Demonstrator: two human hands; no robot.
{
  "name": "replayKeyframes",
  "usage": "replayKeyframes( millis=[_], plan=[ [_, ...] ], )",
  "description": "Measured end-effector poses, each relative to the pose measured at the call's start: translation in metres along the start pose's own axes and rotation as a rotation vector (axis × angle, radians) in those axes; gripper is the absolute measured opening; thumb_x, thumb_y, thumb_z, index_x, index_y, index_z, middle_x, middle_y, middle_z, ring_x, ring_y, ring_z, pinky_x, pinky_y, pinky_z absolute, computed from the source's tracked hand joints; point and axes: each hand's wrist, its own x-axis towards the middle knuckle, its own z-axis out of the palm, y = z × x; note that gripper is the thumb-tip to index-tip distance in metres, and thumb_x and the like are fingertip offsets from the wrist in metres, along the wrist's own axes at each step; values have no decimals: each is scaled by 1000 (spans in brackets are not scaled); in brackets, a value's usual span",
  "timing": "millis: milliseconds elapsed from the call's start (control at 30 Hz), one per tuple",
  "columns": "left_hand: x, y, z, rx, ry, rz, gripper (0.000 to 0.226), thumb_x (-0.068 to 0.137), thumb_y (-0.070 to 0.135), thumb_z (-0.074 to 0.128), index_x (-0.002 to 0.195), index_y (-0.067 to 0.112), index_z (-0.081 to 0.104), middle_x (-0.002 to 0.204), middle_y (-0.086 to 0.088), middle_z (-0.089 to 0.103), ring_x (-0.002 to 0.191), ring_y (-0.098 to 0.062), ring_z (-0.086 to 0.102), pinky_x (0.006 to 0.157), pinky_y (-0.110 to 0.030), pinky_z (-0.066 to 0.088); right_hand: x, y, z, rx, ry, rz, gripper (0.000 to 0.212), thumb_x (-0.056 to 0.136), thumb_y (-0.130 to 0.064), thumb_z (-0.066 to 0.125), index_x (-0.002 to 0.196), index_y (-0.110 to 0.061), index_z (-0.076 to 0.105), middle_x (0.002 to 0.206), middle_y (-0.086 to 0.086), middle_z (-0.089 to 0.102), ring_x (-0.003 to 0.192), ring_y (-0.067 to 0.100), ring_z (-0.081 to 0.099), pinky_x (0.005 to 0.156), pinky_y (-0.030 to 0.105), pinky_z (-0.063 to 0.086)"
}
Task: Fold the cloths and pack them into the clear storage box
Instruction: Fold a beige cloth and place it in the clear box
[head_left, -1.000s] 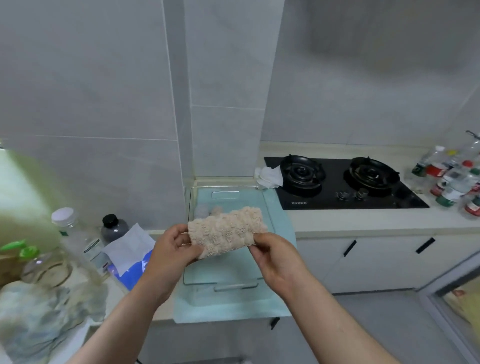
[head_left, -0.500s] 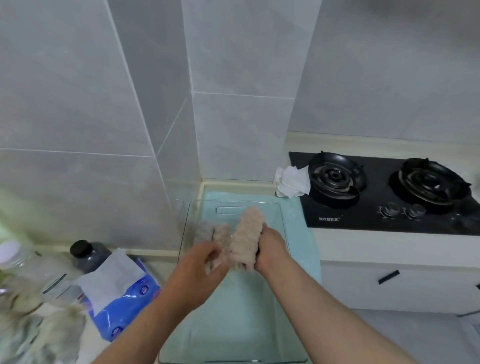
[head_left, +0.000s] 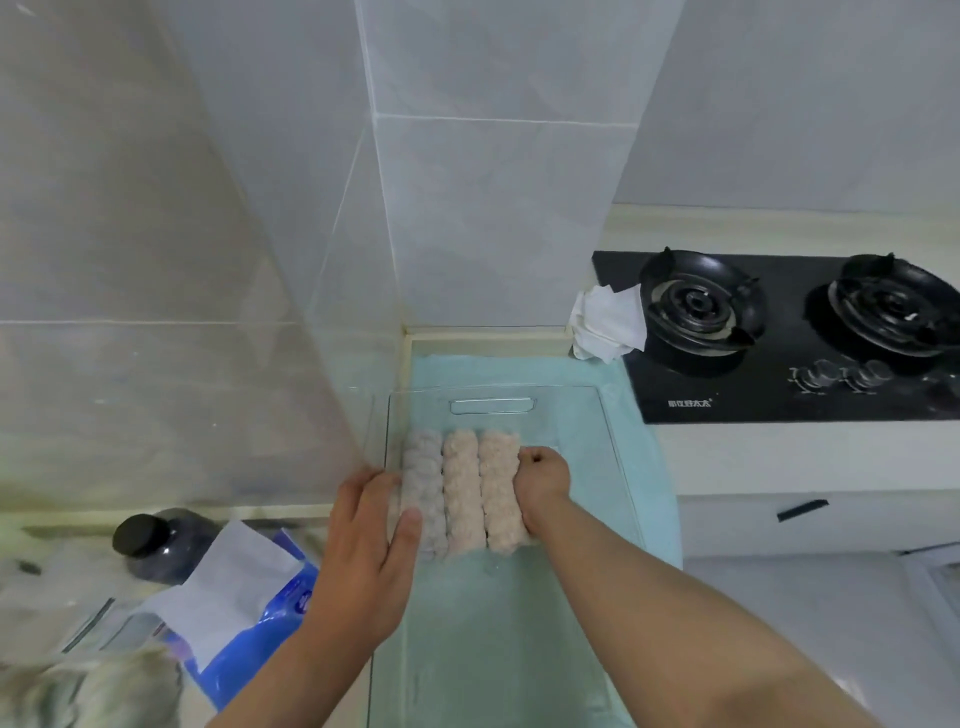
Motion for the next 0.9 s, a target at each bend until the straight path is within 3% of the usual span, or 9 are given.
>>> replayKeyframes(
  millis=[100,167,233,300,433,533,667,767,900],
  plan=[
    [1,-4,0,-14,-22,5,50,89,49,33,122,14,50,121,15,34,110,-6,41,97,-20,31,-3,4,18,-146,92,-66,21,95,-14,47,87,-11,67,97,10,69,88,25,62,72,24,44],
    [0,-6,-1,-10,-23,14,53,90,48,33,122,12,51,124,10,36,113,-3,38,98,-13,25,-6,6,19,-374,160,-152,33,98,-26,44,89,-8,70,97,13,69,90,30,63,73,28,46],
    [0,-7,-2,-23,-19,5,55,89,49,32,123,11,52,125,9,37,115,-4,37,100,-13,23,-10,6,12,-480,121,-201,48,102,-35,34,89,-4,68,94,13,68,92,31,62,73,29,43],
    [0,-7,-2,-42,-29,-9,56,88,49,32,123,10,51,126,9,38,117,-9,39,102,-20,28,-17,7,2,-444,20,-191,54,103,-36,26,88,-3,66,86,10,62,87,28,58,73,29,37],
    [-1,-5,-1,-114,-21,-42,51,89,42,37,129,12,46,125,8,38,114,-5,39,102,-28,34,-31,24,-7,-95,-193,-122,34,97,-32,30,73,-15,49,78,2,53,76,19,49,73,30,39],
    [-3,-3,-1,-185,-20,-78,45,90,33,39,131,15,44,123,7,41,111,-4,41,101,-28,36,-38,30,-2,208,-287,-32,37,98,-28,31,104,-13,64,103,5,68,96,21,64,92,37,51],
    [-4,-9,0,-223,-33,-129,47,91,41,35,130,17,47,122,2,50,115,-10,46,102,-36,41,-44,25,18,309,-345,-40,48,94,-30,34,139,-27,48,134,-2,59,122,18,56,110,43,40],
    [-3,-11,2,-249,-27,-138,43,93,39,34,126,16,50,119,-2,53,111,-11,47,99,-35,42,-43,28,25,301,-369,-37,55,91,-34,36,145,-29,41,141,-3,53,128,19,50,114,44,35],
    [-2,-15,3,-311,-26,-172,40,92,39,34,123,19,51,118,-2,55,110,-17,52,99,-42,45,-50,17,12,292,-390,-32,41,103,-21,29,139,-21,48,132,-1,58,121,18,55,109,39,40]
  ],
)
